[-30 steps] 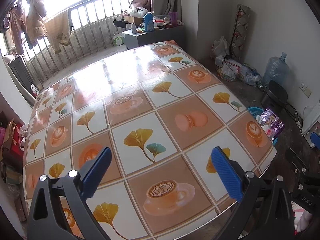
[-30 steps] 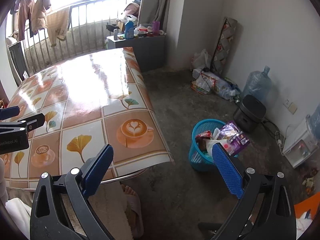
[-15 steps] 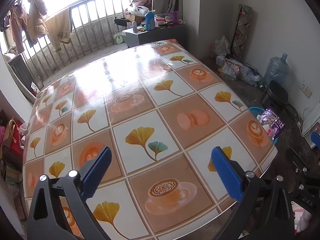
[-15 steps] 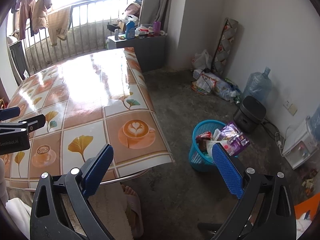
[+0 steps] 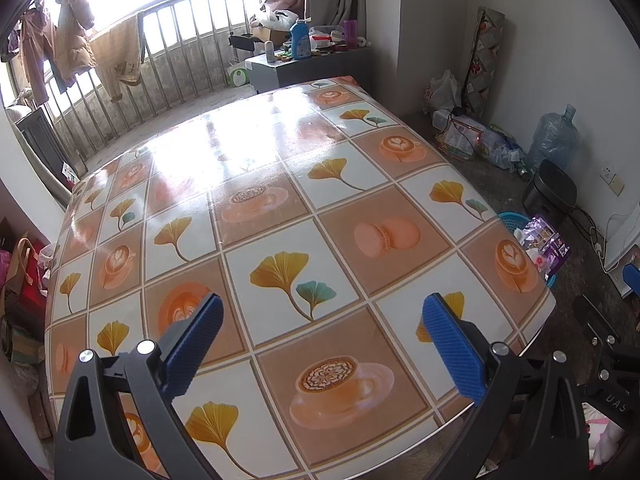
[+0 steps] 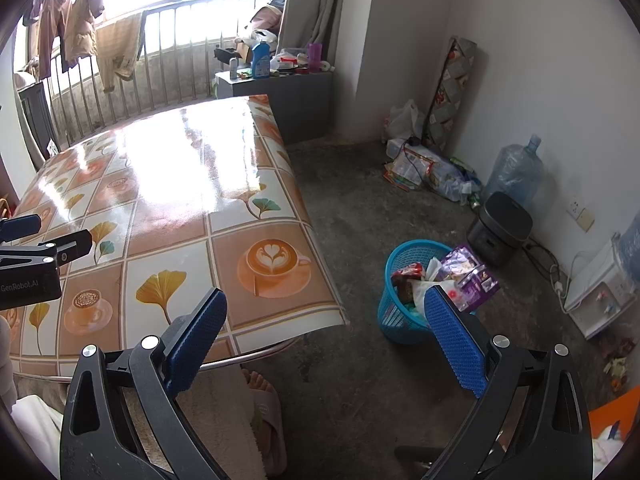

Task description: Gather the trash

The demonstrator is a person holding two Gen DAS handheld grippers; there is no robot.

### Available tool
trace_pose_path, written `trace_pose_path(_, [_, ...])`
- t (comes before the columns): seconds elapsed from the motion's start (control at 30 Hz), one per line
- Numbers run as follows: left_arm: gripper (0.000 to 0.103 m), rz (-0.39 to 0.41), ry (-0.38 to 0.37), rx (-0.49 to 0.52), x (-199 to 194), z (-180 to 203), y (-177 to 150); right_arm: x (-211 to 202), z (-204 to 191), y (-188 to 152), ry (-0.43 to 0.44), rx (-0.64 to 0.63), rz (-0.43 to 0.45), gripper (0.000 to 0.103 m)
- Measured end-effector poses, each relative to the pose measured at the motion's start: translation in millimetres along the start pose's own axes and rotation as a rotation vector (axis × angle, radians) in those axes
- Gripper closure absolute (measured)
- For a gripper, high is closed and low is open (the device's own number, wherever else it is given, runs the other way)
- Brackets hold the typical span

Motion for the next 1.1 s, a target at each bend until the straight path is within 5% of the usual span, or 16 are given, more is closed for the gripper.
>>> trace_pose_path(1.1, [0.005,-0.003,-0.001,-0.003,1.3,-2.8,-2.1,1.6,0.0,1.5,0.001,-0.004,0.001,0.008])
Point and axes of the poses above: each gripper's, at about its wrist camera, not at the fingertips, and x roughly the way its jaws point, z to its right, y to its top, the point moved 2 cm from there along x, roughly the way its jaws point, and after that the axes turned 9 degrees about x, right-handed, at the moved point
